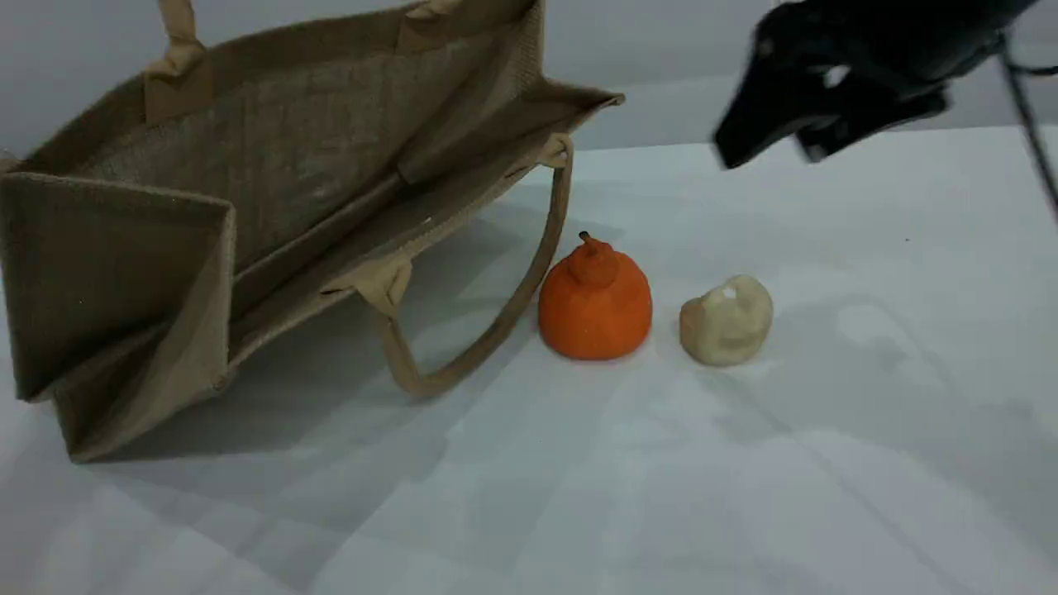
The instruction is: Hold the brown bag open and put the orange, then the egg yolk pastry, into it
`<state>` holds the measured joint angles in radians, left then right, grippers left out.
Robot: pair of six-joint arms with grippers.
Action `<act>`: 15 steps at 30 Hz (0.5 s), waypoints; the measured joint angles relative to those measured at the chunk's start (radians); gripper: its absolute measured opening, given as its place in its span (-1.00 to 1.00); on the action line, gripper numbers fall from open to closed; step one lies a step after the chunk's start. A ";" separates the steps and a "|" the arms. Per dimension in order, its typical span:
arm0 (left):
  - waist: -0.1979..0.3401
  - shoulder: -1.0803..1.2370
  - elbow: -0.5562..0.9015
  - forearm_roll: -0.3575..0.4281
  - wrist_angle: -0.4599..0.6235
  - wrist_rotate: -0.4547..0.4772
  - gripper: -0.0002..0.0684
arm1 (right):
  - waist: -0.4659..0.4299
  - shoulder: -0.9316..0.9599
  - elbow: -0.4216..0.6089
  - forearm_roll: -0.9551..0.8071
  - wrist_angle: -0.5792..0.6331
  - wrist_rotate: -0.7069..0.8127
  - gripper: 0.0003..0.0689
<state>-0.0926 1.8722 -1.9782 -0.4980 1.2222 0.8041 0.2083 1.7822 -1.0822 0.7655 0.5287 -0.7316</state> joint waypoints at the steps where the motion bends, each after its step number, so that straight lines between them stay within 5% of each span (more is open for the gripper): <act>1: 0.000 0.000 0.000 -0.001 0.000 -0.004 -0.72 | 0.016 0.017 -0.010 0.012 -0.010 -0.008 0.47; 15: 0.000 0.000 0.000 -0.002 -0.002 -0.009 -0.72 | 0.122 0.237 -0.162 0.017 -0.041 -0.014 0.47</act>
<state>-0.0926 1.8722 -1.9782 -0.5000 1.2202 0.7954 0.3299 2.0193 -1.2441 0.7827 0.4881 -0.7455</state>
